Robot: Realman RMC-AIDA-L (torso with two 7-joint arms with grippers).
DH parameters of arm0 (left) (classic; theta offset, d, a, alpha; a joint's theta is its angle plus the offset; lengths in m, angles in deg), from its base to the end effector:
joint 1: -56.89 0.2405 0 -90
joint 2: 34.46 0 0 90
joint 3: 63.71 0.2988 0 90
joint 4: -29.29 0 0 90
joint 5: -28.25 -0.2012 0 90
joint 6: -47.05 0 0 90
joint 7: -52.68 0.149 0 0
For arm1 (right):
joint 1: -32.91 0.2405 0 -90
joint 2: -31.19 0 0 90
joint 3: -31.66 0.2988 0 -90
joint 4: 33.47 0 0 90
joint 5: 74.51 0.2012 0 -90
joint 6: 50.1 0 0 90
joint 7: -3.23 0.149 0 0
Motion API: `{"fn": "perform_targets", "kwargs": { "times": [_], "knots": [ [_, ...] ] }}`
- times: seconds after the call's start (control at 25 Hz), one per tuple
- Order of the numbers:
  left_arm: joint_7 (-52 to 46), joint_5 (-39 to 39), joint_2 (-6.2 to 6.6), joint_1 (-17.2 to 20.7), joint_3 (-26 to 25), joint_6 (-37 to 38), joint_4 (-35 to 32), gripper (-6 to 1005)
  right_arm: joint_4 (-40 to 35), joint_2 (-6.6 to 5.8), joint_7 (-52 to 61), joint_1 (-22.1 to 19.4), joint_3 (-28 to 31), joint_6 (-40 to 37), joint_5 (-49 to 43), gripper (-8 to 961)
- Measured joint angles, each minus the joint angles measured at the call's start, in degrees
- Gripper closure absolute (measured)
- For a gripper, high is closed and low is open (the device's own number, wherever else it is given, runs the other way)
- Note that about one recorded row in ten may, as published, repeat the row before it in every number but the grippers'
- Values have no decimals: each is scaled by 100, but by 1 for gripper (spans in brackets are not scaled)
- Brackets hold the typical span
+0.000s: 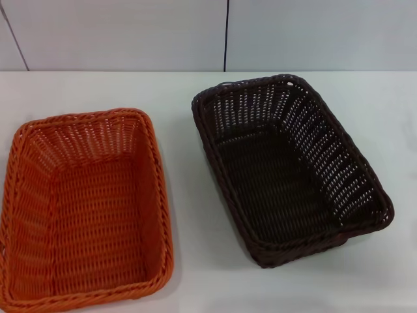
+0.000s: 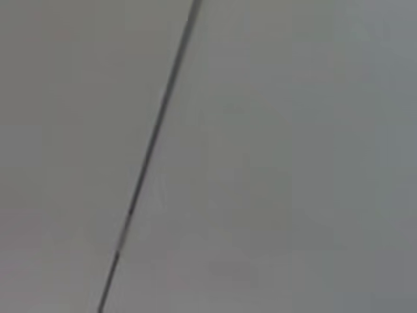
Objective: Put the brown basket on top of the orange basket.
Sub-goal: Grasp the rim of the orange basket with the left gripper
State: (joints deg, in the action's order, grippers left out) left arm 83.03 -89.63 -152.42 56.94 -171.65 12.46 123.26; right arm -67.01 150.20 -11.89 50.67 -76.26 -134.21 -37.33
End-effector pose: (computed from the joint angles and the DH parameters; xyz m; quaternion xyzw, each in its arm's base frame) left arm -0.2930 0.3328 0.1182 -0.6783 -0.4304 -0.2749 0.5283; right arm 0.2815 0.3369 0.0556 -0.5108 0.0073 0.3984 0.7618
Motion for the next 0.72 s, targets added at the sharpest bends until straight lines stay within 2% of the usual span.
{"fn": "perform_targets", "kwargs": {
  "times": [0.04,0.08,0.12,0.2,0.24,0.28,0.36,0.4,0.56,0.68,0.72],
  "knots": [
    [-2,-6,1,0,-88,-226,82,341,1,0,0,2,0,0,0,162],
    [-16,-47,6,-25,-349,-779,251,343,-1,0,0,1,0,-7,0,163],
    [-16,-47,6,-25,-349,-779,251,344,-1,0,0,1,0,-7,0,163],
    [-47,-258,10,-136,-687,-1497,378,346,-6,0,0,-5,0,-31,0,163],
    [-47,-258,10,-136,-687,-1497,378,347,-7,0,0,-7,0,-37,0,163],
    [-205,-764,-3,-271,-856,-1906,390,348,-11,0,0,-14,-7,-45,0,163],
    [-205,-764,-3,-271,-856,-1906,390,351,-15,0,0,-20,-14,-48,0,163],
    [-372,-1116,-13,-328,-838,-1959,360,352,-21,0,0,-21,-19,-49,0,163],
    [-468,-1335,-23,-351,-785,-1926,329,356,-34,0,0,-36,-39,-52,-5,163],
    [-939,-2278,-53,130,275,-476,478,360,-46,0,0,-43,-43,-67,-29,162],
    [-939,-2278,-53,130,275,-476,478,361,-46,0,0,-43,-43,-67,-29,162]
  ]
}}
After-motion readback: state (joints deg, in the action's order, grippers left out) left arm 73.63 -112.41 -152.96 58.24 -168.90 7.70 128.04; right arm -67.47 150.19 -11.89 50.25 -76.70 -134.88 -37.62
